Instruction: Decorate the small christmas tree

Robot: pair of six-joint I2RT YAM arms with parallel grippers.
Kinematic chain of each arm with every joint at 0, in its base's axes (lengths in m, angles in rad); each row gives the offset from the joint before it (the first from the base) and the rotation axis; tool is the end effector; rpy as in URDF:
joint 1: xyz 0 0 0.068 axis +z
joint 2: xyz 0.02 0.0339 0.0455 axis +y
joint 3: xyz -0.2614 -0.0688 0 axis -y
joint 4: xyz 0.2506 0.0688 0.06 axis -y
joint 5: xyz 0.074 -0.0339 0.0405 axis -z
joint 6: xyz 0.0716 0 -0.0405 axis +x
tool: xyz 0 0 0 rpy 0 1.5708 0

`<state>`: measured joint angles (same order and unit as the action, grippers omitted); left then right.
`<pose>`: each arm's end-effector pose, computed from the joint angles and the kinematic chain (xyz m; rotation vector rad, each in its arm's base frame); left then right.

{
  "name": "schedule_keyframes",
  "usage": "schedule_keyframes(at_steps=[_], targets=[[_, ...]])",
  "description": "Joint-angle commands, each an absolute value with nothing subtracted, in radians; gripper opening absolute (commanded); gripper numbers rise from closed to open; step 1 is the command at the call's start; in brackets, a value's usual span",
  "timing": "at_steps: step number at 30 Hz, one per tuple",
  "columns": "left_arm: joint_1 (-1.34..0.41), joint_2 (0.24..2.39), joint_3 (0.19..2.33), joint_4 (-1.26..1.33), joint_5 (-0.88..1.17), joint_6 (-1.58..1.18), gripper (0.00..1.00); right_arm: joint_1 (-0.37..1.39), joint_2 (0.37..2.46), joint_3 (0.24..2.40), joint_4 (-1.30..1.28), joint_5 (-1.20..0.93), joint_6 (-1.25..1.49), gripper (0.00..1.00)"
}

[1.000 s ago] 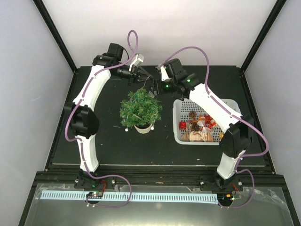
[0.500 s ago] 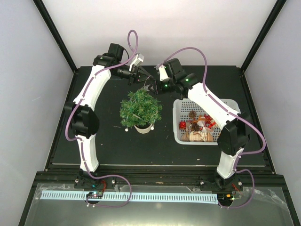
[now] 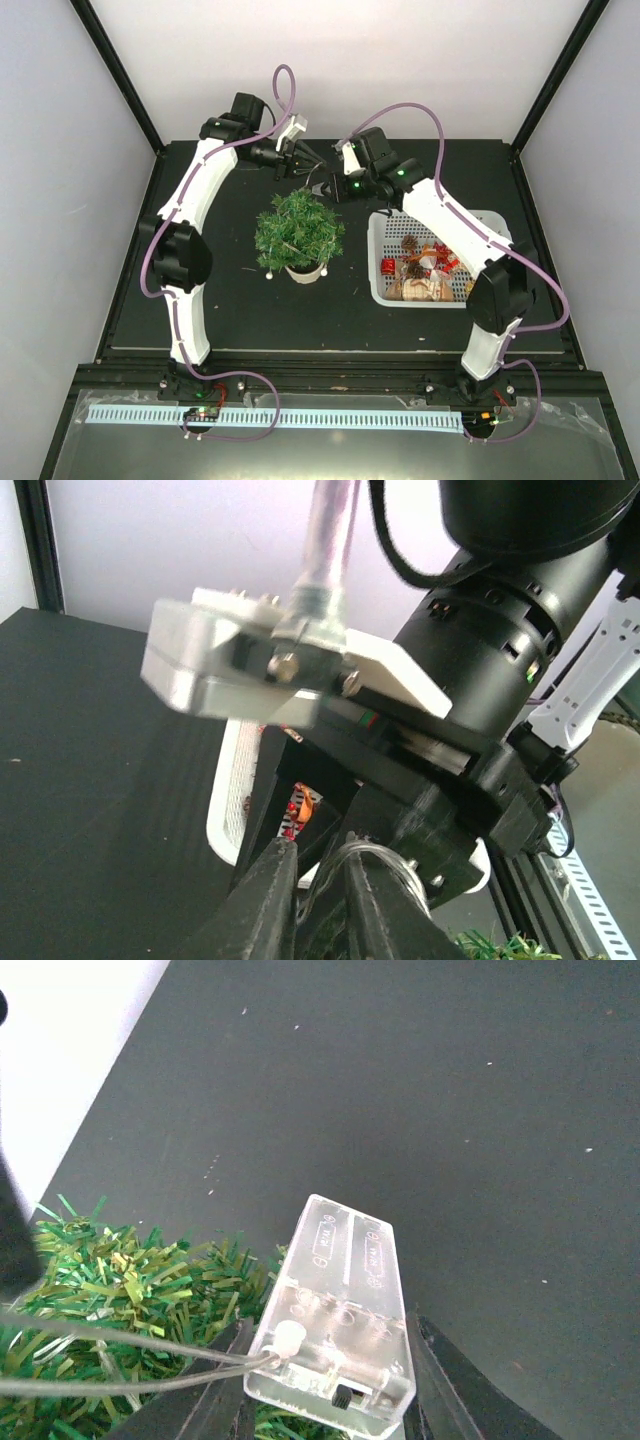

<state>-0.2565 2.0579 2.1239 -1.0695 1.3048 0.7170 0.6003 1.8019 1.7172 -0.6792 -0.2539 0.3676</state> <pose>0.4065 -0.1780 0.3426 1.3136 1.5411 -1.3387 0.3514 0.2623 0.3074 -0.4141 2.4014 0.7582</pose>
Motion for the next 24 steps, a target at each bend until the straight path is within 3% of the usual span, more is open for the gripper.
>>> schedule_keyframes(at_steps=[1, 9, 15, 17, 24], targets=[[-0.256, 2.08, 2.164, -1.03, 1.294, 0.696, 0.18, 0.595, 1.721, 1.719, -0.704, -0.153, 0.352, 0.12], [-0.257, 2.085, 2.163, -1.0, 1.218, 0.669, 0.29, 0.594, 1.677, 1.754, -0.814, -0.04, 0.327, 0.12], [-0.255, 2.082, 2.161, -0.962, 1.124, 0.632, 0.52, 0.595, 1.644, 1.771, -0.943, -0.002, 0.329, 0.12], [-0.25, 2.076, 2.156, -0.944, 1.091, 0.606, 0.64, 0.595, 1.618, 1.753, -0.969, -0.001, 0.335, 0.12], [-0.227, 2.03, 2.098, -0.824, 0.974, 0.527, 0.72, 0.597, 1.552, 1.715, -1.07, -0.05, 0.365, 0.12]])
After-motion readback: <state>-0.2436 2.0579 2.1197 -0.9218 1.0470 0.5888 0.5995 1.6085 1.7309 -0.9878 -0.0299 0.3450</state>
